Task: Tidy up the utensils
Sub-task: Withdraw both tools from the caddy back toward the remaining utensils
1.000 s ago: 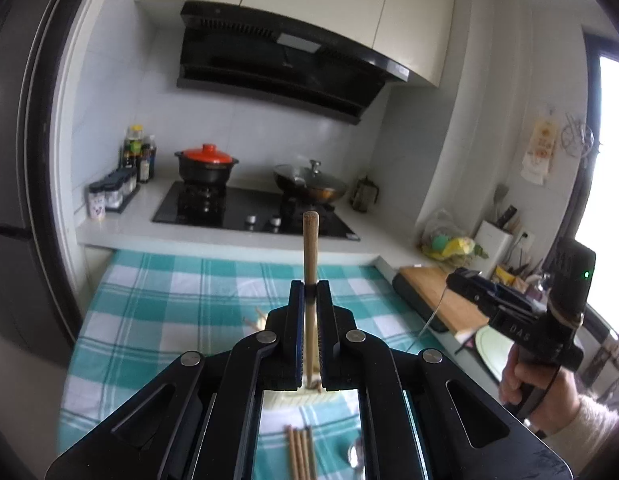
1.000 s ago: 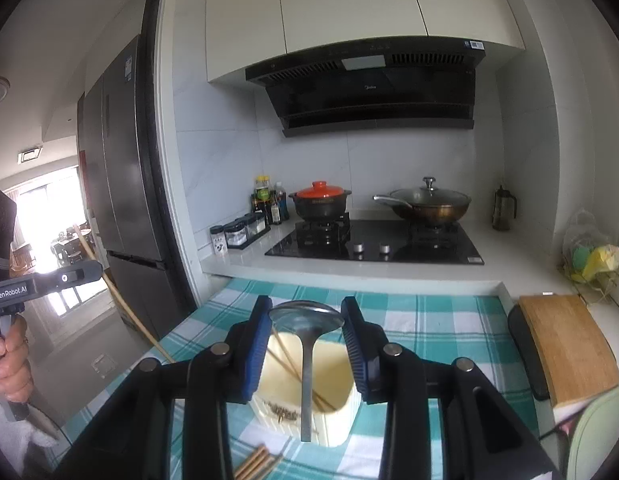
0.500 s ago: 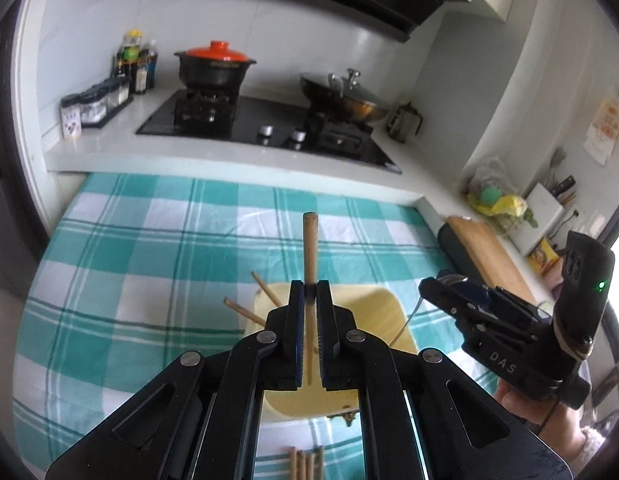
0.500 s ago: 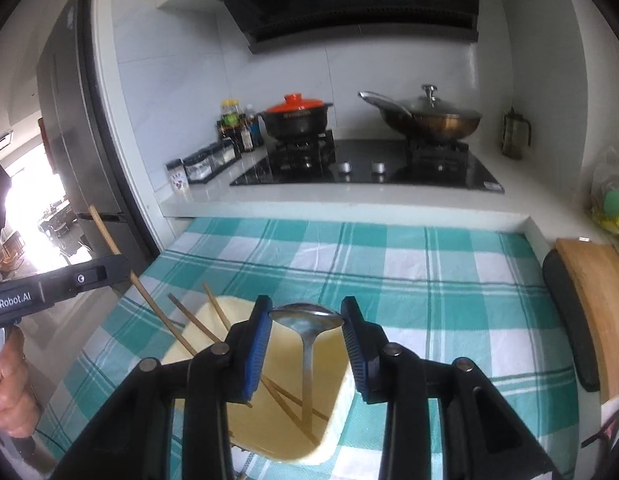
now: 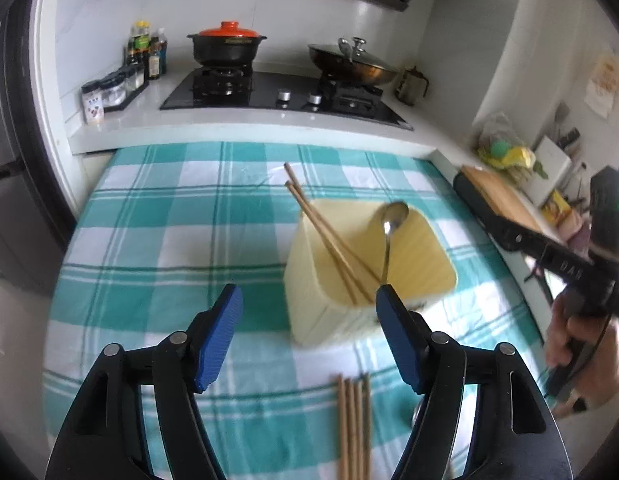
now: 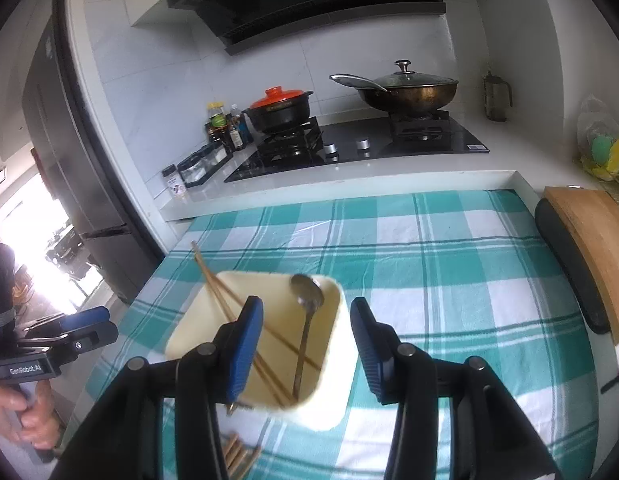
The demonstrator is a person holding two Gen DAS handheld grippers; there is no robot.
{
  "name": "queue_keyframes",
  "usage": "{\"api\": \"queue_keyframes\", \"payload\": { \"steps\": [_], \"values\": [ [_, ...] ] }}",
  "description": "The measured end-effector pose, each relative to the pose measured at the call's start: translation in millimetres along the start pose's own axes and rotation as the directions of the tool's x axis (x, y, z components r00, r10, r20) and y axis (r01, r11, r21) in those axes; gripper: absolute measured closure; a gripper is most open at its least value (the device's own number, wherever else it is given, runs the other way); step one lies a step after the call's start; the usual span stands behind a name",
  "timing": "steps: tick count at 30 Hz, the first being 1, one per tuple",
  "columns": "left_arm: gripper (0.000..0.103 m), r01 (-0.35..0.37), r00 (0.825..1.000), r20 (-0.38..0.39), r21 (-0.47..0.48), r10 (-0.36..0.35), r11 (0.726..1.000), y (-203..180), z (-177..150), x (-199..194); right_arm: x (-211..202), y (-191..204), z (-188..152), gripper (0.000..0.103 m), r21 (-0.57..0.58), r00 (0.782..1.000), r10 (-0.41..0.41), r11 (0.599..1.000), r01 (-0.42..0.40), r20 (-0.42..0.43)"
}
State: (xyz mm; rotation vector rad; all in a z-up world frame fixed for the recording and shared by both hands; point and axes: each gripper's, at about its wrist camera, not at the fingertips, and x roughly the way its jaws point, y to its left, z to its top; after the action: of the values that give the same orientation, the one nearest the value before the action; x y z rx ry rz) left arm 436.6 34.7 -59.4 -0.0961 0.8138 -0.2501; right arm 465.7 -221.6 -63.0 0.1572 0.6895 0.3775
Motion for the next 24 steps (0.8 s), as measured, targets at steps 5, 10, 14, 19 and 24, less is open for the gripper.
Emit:
{"api": "queue_keyframes", "payload": {
  "steps": [5,10,14,19,24],
  "values": [
    [0.025,-0.062,0.997,-0.037,0.140,0.068,0.988,0,-74,-64,-69,38,-77,0.056,-0.143,0.997,0.014,0.989,-0.025,-0.077],
    [0.018,-0.044,0.999,0.000,0.099,0.044,0.994,-13,-137,-109,-119,75,-170,0.056,-0.187,0.996,-0.014,0.982,-0.003,-0.088],
    [0.018,-0.018,0.998,0.054,0.063,0.014,0.998,-38,-174,-129,-151,91,-228,0.056,-0.166,0.996,-0.067,0.985,0.055,-0.066],
    [0.014,0.017,0.990,0.139,0.016,-0.019,1.000,-62,-200,-145,-181,95,-263,0.056,-0.154,0.994,-0.098,0.984,0.090,-0.051],
    [0.014,0.018,0.991,0.133,0.020,-0.020,1.000,-74,-215,-143,-206,95,-269,0.056,-0.130,0.989,-0.142,0.981,0.147,0.047]
  ]
}}
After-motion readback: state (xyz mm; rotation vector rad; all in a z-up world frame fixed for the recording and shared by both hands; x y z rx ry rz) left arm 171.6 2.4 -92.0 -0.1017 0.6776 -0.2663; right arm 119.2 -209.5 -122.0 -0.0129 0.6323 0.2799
